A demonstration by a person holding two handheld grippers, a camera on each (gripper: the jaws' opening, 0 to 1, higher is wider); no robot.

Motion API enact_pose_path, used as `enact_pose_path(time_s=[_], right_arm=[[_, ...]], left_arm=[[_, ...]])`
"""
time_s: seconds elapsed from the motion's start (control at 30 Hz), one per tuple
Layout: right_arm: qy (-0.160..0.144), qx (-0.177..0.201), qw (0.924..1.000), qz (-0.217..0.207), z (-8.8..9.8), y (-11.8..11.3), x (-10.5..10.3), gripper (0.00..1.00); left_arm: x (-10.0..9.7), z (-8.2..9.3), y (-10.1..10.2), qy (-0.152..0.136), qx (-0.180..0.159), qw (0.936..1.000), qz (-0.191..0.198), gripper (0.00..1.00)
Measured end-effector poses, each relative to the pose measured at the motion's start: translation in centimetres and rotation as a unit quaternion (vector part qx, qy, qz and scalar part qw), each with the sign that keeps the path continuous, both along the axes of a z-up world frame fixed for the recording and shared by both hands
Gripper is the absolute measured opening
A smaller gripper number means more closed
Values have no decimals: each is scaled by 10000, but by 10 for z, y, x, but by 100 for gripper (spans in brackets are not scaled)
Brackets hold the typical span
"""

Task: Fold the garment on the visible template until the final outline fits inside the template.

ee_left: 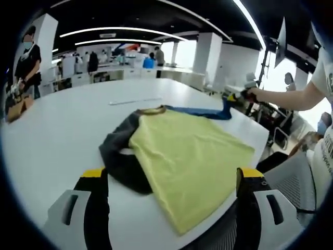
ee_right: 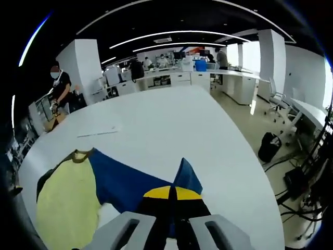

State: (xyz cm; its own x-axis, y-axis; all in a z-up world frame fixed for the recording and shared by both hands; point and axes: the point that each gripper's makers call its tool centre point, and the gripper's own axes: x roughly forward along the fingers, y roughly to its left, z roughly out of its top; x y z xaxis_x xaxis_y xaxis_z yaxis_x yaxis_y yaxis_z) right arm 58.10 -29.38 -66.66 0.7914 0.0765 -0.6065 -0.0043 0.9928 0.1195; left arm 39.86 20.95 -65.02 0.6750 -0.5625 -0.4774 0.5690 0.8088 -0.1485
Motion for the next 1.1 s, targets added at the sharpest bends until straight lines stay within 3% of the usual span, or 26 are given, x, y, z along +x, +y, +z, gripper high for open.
enact_pose_path(time_s=[0.2, 0.67, 1.1], right_arm=[[-99, 22, 9998, 141, 11, 25, 0, 0], [-256, 10, 9977, 628, 28, 69, 21, 0], [-203, 115, 9966, 795, 27, 94, 33, 0]], left_arm=[[1, 1, -2, -25, -21, 10000, -44, 99], [1, 1, -1, 1, -29, 10000, -94, 98], [0, 0, -1, -33, -95, 9999, -12, 99]])
